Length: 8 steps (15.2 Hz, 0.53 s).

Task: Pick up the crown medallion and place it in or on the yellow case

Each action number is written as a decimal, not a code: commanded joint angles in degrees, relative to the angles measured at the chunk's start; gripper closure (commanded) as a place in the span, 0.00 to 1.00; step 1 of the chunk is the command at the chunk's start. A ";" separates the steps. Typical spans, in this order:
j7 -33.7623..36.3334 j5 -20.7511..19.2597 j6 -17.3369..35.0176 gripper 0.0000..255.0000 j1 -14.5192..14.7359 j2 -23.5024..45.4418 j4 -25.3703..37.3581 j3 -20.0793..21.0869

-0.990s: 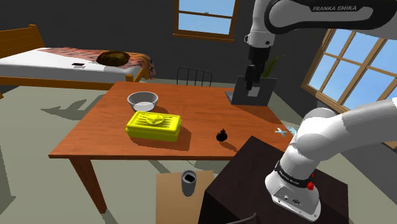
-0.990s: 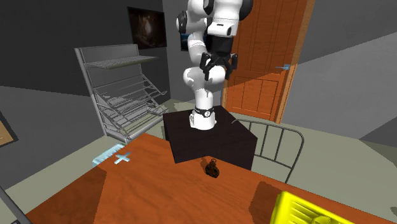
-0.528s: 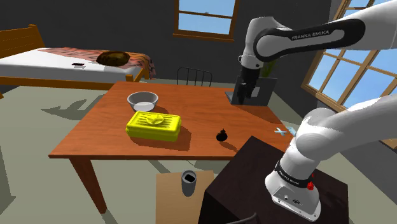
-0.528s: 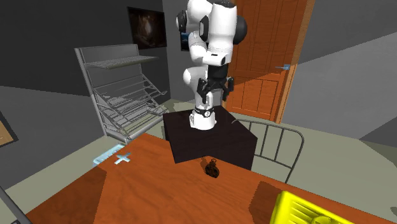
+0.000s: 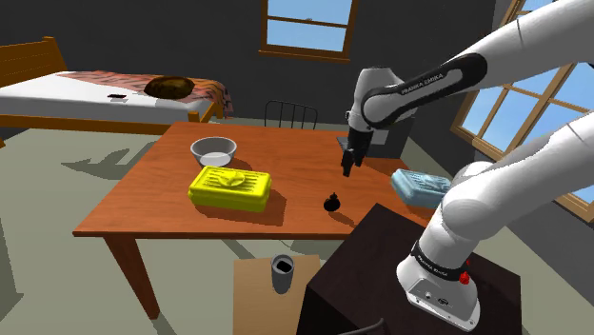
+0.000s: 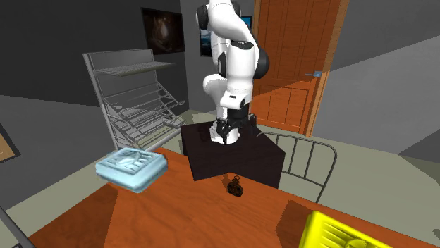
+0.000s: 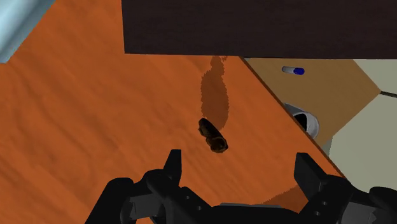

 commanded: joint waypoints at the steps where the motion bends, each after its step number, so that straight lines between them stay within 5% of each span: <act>1: -0.66 0.48 5.78 0.00 0.40 4.55 -0.58 -1.17; 8: -7.64 8.56 24.96 0.00 4.19 23.74 0.57 -5.75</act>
